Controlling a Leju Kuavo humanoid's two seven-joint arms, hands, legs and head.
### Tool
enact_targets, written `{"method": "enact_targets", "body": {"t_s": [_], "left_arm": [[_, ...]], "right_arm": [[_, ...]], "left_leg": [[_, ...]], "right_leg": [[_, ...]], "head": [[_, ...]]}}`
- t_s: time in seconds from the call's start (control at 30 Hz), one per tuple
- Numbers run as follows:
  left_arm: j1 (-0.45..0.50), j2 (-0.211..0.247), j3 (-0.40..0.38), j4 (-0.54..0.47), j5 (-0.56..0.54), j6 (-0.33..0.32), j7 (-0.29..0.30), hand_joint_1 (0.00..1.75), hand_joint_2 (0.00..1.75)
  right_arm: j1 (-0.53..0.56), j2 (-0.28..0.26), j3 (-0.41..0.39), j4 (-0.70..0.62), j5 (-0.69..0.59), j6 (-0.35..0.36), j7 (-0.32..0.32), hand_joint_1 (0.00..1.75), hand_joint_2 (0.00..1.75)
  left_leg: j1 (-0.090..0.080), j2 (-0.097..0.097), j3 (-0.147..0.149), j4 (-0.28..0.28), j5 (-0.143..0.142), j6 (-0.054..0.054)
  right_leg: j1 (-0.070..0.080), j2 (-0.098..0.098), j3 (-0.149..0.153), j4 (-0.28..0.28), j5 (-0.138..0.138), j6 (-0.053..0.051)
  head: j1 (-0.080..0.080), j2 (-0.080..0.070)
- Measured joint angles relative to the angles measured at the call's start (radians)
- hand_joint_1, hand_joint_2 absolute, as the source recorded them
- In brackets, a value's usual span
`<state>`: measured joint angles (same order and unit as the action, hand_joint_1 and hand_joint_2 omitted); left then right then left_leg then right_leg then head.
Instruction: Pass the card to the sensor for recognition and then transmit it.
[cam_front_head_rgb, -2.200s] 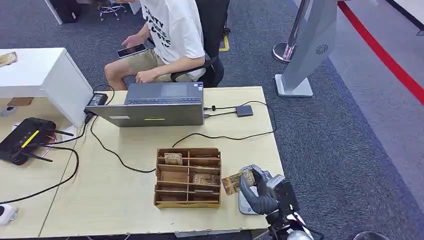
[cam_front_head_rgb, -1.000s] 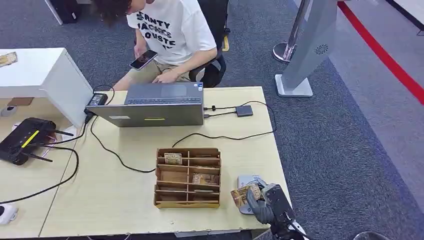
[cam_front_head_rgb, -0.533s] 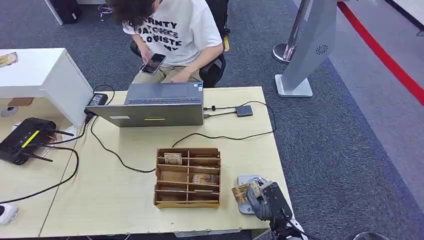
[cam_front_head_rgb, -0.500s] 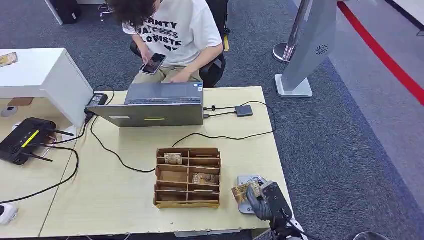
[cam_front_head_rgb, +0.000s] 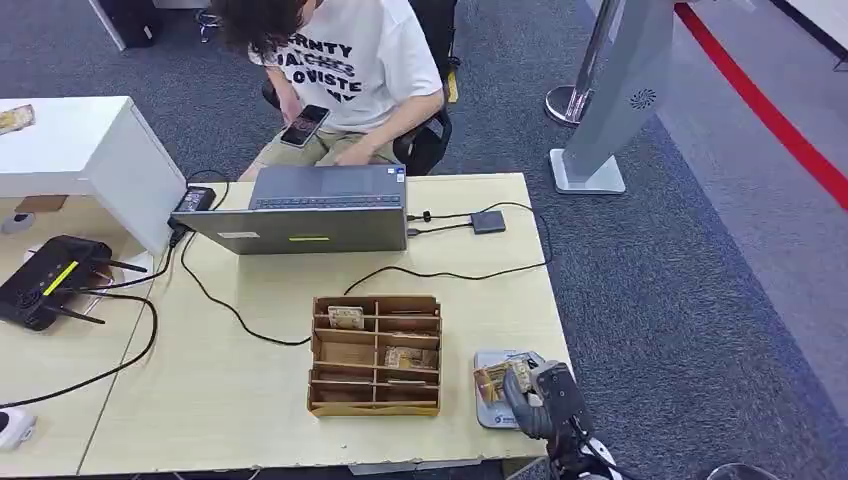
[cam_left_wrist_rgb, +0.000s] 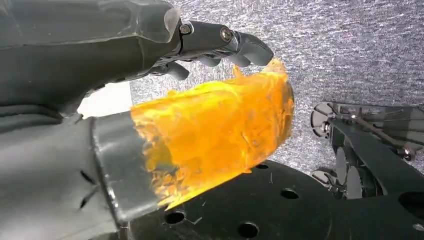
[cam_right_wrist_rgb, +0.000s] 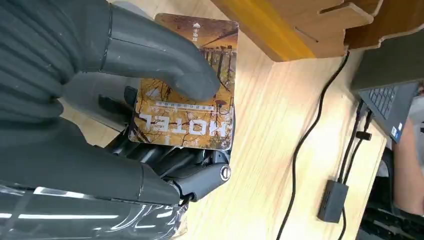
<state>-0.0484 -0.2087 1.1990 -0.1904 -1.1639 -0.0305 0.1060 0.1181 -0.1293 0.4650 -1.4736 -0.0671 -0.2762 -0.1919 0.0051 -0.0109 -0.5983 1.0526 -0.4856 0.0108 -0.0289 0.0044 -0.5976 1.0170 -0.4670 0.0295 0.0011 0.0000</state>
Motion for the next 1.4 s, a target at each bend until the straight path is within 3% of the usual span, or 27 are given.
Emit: {"method": "enact_targets", "body": {"t_s": [0.63, 1.13, 1.4], "left_arm": [[0.000, 0.001, 0.007, 0.000, -0.006, 0.000, 0.000, 0.00, 0.00], [0.000, 0.001, 0.008, 0.000, -0.016, -0.003, 0.008, 0.00, 0.00], [0.000, 0.001, 0.011, 0.000, -0.021, -0.007, 0.009, 0.00, 0.00]], "right_arm": [[0.040, -0.008, -0.068, -0.061, 0.029, -0.012, 0.015, 1.75, 1.75], [0.034, -0.008, -0.067, 0.006, 0.247, -0.121, 0.107, 1.75, 1.75], [0.028, -0.008, -0.064, 0.025, 0.296, -0.133, 0.129, 1.75, 1.75]], "left_leg": [[0.000, 0.000, 0.000, 0.000, 0.000, 0.000], [0.000, 0.000, -0.001, 0.000, 0.000, 0.000], [0.000, 0.000, -0.001, 0.000, 0.000, 0.000]], "right_leg": [[0.000, 0.000, 0.000, 0.000, 0.000, 0.000], [0.000, 0.000, 0.000, 0.000, 0.000, 0.000], [0.000, 0.000, 0.000, 0.000, 0.000, 0.000]], "head": [[0.000, 0.000], [0.000, 0.000], [0.000, 0.000]]}}
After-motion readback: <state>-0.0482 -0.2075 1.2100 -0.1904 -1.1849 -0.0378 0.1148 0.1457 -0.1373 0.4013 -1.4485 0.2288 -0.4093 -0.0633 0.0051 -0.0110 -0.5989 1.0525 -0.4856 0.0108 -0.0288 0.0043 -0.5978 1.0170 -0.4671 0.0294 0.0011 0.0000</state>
